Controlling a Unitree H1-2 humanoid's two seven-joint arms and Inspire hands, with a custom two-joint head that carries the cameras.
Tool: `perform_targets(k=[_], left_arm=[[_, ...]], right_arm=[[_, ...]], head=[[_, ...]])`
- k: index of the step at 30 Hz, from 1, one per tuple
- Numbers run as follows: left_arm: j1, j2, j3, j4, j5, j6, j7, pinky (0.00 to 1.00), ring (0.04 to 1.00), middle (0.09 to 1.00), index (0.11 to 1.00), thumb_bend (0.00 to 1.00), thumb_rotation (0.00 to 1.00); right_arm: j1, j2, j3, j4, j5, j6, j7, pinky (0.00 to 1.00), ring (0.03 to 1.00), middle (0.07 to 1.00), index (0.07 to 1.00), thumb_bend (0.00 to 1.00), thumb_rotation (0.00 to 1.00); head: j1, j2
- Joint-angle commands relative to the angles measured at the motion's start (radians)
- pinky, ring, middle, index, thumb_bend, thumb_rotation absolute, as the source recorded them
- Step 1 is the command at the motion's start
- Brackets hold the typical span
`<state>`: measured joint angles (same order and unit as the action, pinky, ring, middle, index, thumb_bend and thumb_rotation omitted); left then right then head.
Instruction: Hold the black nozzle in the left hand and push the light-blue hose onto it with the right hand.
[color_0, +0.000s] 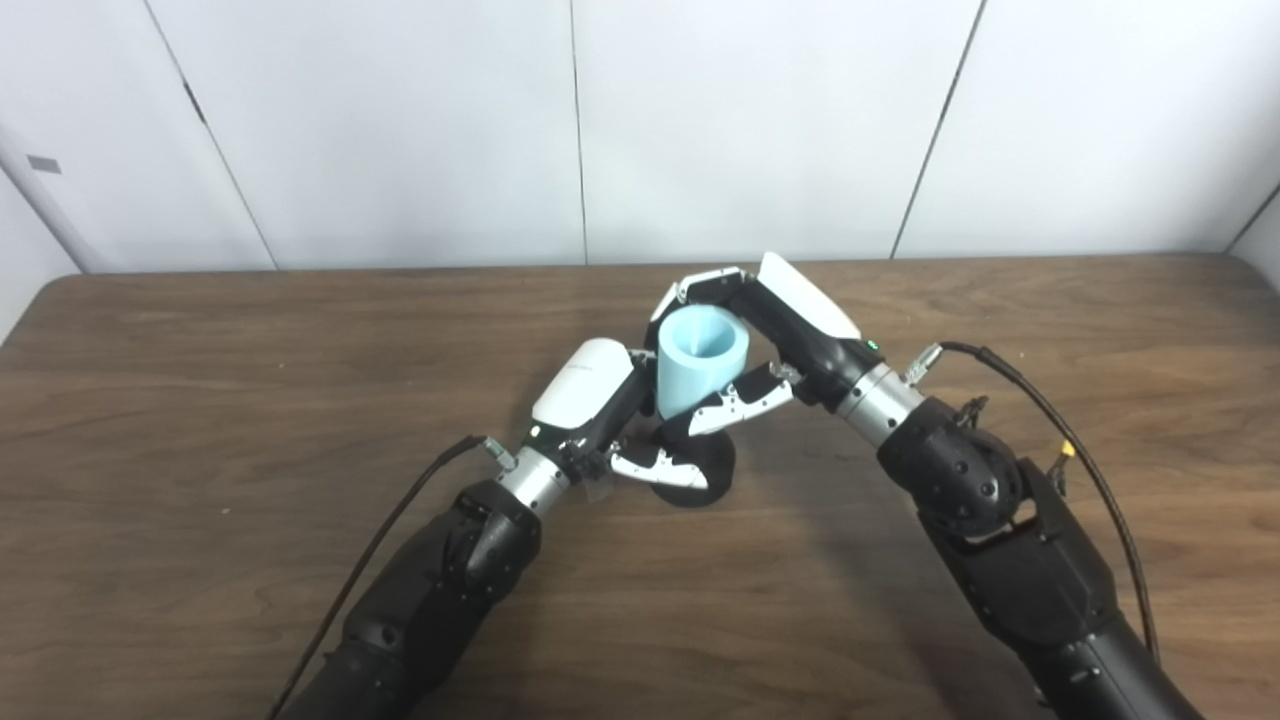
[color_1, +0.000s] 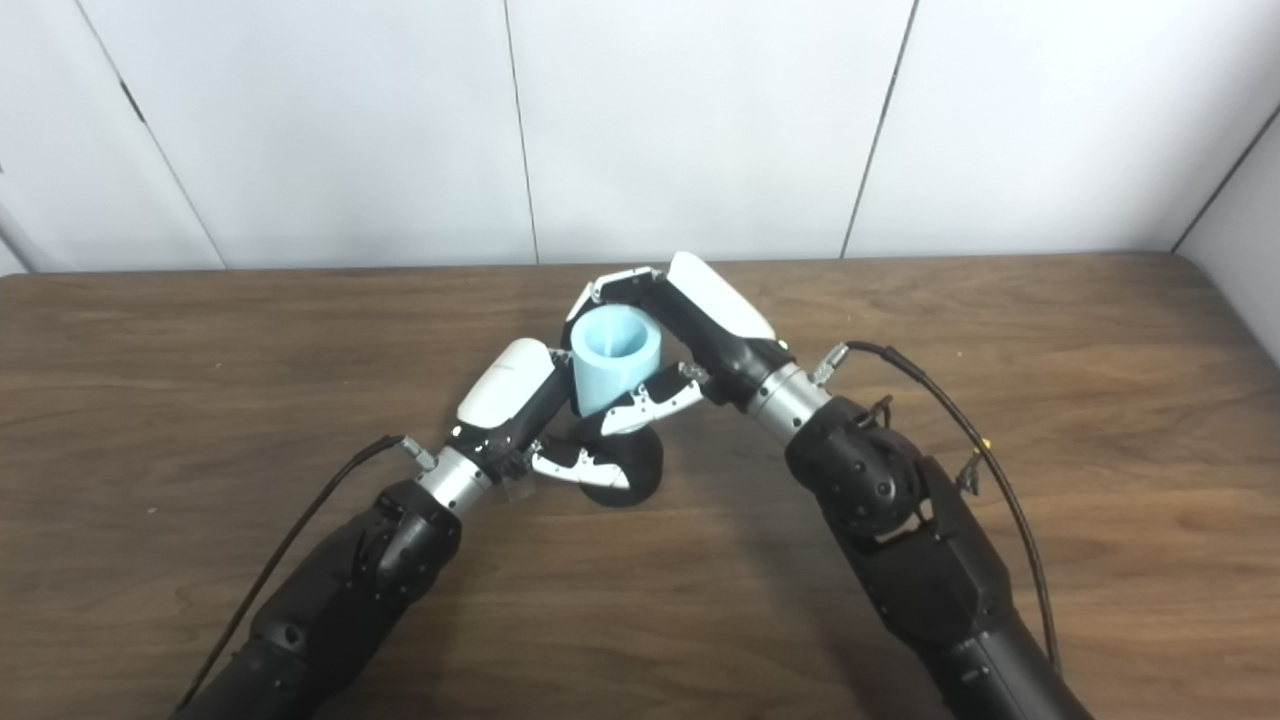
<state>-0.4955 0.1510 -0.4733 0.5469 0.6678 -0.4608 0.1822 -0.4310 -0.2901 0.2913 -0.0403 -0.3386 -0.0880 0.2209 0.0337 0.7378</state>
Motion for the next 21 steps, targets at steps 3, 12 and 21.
perform_targets(k=[3, 12, 21], left_arm=[[0.112, 0.004, -0.018, 0.057, 0.010, 0.051, -0.030, 0.35, 0.404, 0.492, 0.495, 0.50, 0.00], [0.113, 0.008, -0.016, 0.056, 0.006, 0.048, -0.034, 0.35, 0.407, 0.495, 0.490, 0.50, 0.00], [0.110, 0.000, -0.017, 0.077, 0.008, 0.040, -0.021, 0.34, 0.396, 0.484, 0.501, 0.50, 0.00]], right_arm=[[0.049, -0.005, 0.029, 0.028, -0.038, 0.053, 0.037, 0.31, 0.405, 0.488, 0.514, 0.52, 0.00], [0.068, 0.005, 0.037, 0.058, -0.030, 0.016, 0.008, 0.31, 0.406, 0.487, 0.512, 0.52, 0.00], [0.037, -0.009, 0.004, -0.062, 0.007, 0.191, 0.063, 0.52, 0.672, 0.809, 0.877, 0.81, 0.09]], head=[[0.000, 0.002], [-0.004, 0.001], [-0.007, -0.010]])
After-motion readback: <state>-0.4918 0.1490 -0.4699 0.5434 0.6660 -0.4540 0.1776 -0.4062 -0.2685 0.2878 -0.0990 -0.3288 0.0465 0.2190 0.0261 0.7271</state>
